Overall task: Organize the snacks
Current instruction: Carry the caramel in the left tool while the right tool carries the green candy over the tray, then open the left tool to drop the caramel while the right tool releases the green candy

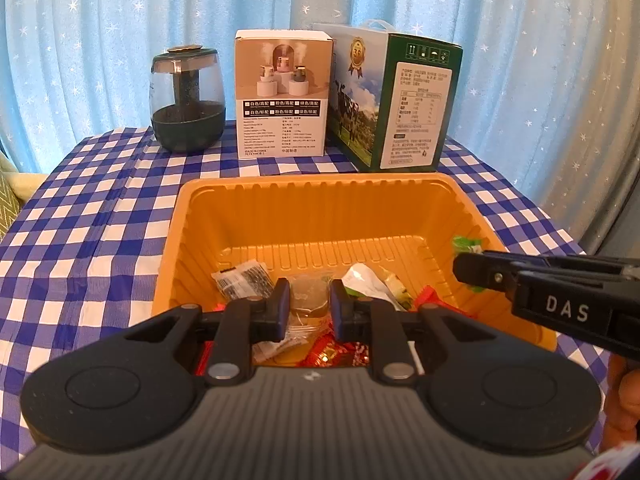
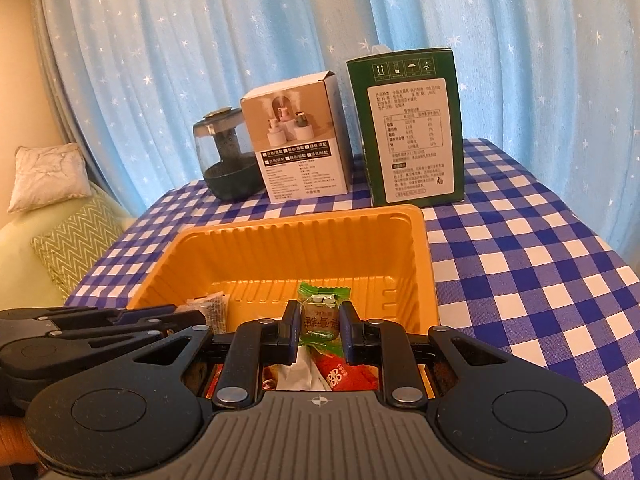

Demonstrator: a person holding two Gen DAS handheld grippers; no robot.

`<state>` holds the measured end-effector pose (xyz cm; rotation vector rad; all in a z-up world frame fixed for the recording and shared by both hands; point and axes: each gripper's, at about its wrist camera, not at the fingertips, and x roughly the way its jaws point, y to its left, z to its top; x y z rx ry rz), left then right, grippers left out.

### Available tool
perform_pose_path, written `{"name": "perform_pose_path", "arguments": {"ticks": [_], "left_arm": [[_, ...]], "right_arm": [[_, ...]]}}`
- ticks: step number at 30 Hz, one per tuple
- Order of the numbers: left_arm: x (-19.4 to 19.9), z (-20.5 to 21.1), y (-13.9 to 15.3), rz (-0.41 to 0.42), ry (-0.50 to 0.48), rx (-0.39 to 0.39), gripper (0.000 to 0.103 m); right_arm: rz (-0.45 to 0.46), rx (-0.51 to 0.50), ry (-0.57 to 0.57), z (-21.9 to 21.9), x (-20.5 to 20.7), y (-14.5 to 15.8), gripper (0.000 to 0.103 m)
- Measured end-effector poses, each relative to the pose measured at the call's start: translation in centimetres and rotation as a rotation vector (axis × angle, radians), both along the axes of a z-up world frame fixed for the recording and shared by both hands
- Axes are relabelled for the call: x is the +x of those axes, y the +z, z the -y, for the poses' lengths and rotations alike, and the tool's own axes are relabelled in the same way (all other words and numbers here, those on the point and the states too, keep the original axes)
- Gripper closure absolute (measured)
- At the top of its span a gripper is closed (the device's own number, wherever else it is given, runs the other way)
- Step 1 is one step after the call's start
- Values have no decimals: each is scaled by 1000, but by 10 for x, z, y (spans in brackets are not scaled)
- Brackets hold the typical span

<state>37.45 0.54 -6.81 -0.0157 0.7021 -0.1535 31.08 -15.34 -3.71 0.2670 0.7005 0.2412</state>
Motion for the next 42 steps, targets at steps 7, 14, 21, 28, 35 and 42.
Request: {"name": "perform_pose_path", "arguments": {"ticks": [7,14,21,28,35,42], "left_arm": [[10,-3,0,6,3,-8,84],[14,2,0,17,-6,-3,84],[20,3,1,32,-6,-8,83],[20,-9,2,54,30,-25,57],[18,-18,5,64,57,-17,51],[18,-19,7,64,59,0,43]], "right_arm": [[-3,6,-3,1,2,-1,82],[-11,7,-13,5,5,-4,82],[-8,5,-10,4,5,-3,82],[-13,3,-12,3,7,-5,82],[-19,20,-13,5,11,-5,82],[-18,32,-17,4,19,-3,82]]}}
